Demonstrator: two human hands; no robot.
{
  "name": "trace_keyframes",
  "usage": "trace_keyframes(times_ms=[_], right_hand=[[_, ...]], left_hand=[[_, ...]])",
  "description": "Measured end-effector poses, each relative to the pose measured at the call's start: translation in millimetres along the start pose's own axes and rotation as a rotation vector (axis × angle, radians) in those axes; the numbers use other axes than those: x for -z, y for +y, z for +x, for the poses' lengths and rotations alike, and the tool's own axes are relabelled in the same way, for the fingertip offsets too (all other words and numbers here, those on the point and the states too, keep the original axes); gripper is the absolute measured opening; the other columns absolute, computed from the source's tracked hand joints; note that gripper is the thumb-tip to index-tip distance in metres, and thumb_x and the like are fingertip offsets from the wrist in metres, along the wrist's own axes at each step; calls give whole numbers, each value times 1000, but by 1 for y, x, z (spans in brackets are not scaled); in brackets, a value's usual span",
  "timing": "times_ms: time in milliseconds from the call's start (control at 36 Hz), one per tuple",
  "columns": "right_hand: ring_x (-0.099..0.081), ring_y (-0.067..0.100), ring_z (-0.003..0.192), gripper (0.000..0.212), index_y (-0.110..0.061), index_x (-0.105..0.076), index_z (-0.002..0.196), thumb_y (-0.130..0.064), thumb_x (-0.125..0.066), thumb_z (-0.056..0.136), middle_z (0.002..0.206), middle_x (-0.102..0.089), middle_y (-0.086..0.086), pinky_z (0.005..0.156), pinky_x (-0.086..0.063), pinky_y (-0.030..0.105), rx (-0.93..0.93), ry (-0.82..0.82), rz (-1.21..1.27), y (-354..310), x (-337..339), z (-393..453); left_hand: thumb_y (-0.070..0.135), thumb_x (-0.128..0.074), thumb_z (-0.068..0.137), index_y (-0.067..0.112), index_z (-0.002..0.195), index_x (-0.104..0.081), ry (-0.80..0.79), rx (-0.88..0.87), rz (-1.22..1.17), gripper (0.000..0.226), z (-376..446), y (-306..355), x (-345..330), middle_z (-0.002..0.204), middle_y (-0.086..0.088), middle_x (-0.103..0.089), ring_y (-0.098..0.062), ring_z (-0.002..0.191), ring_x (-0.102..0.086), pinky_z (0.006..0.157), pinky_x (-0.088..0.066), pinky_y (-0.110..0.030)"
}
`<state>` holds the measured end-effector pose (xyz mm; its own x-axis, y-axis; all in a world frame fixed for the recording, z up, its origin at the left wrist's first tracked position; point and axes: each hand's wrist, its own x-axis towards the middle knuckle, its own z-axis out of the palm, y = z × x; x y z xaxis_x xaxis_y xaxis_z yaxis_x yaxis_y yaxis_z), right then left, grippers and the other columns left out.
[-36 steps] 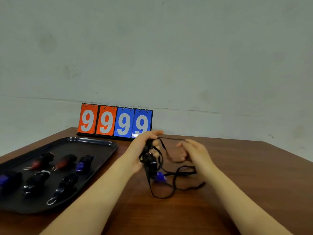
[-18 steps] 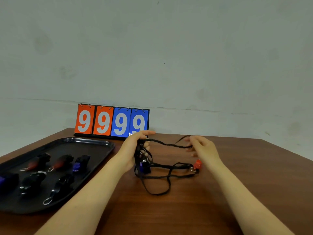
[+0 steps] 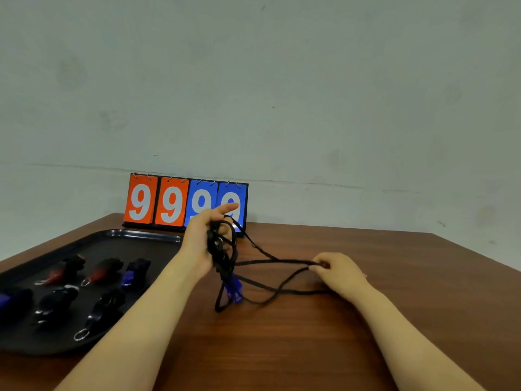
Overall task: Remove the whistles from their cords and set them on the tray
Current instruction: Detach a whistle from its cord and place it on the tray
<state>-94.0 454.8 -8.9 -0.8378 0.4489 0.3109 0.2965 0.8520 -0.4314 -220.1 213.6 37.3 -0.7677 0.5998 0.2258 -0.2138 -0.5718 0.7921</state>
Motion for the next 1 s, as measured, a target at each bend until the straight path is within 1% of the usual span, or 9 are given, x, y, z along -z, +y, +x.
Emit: trace_keyframes(times_ms=[56,139,306,444,583,722,806,889,1000], right_hand=[[-57,11,78,22,-30,-63,74,-29,-56,95,75,-60,-15,66,-40,27,-39,175,184,-1,3,0],[-64,11,85,17,-18,-71,88,-19,-56,95,82,-69,-7,81,-45,28,-185,395,701,-4,14,-1],[-60,18,65,16,-6,-69,93,-11,-55,96,73,-65,7,62,-48,28,-265,443,1147,-6,26,-4],[-67,16,74,22,-14,-68,105,-7,-49,97,87,-71,5,58,-49,19,-206,445,1026,-7,28,-5],[-69,16,80,29,-12,-64,119,-7,-42,100,91,-71,1,65,-52,22,-172,349,751,-3,23,-3],[-57,16,59,35,-17,-66,105,-4,-33,100,78,-67,4,53,-46,23,-237,251,710,-3,21,-1],[-56,14,72,39,-16,-70,100,-5,-33,94,84,-64,3,63,-49,31,-287,316,549,2,19,-2],[-53,9,92,33,-22,-69,106,-13,-39,95,114,-64,-2,76,-46,30,-264,371,298,1,18,-9],[-52,5,109,28,-29,-64,115,-17,-46,97,121,-61,-10,93,-40,24,-23,191,365,-23,6,-13]], left_hand=[[7,-37,89,6,111,-64,5,11,27,35,-1,0,-1,50,5,-34,-5,37,-28,36,-24,-16],[6,-36,90,4,116,-62,36,9,84,36,1,-2,1,52,4,-33,-6,39,-29,36,-27,-16],[10,-42,91,9,112,-62,109,7,-40,30,2,-1,4,46,7,-36,-4,36,-32,40,-30,-15],[12,-45,91,11,111,-65,181,-53,-143,28,3,1,8,47,8,-38,-6,39,-32,60,-28,-22],[11,-46,92,13,105,-66,232,-132,-170,24,1,3,6,46,8,-36,-5,38,-30,47,-30,-17],[8,-40,90,10,107,-65,235,-161,-196,30,-1,5,5,45,6,-35,-6,37,-30,39,-30,-14],[7,-38,89,9,104,-63,158,-124,-142,29,-4,3,0,46,5,-35,-6,35,-28,36,-26,-14],[8,-37,87,9,99,-60,67,-49,-53,26,-6,0,-9,50,2,-35,-8,35,-27,37,-24,-15],[5,-35,91,9,96,-51,-74,-12,85,17,-13,-8,-18,51,1,-34,-10,35,-29,36,-27,-17]])
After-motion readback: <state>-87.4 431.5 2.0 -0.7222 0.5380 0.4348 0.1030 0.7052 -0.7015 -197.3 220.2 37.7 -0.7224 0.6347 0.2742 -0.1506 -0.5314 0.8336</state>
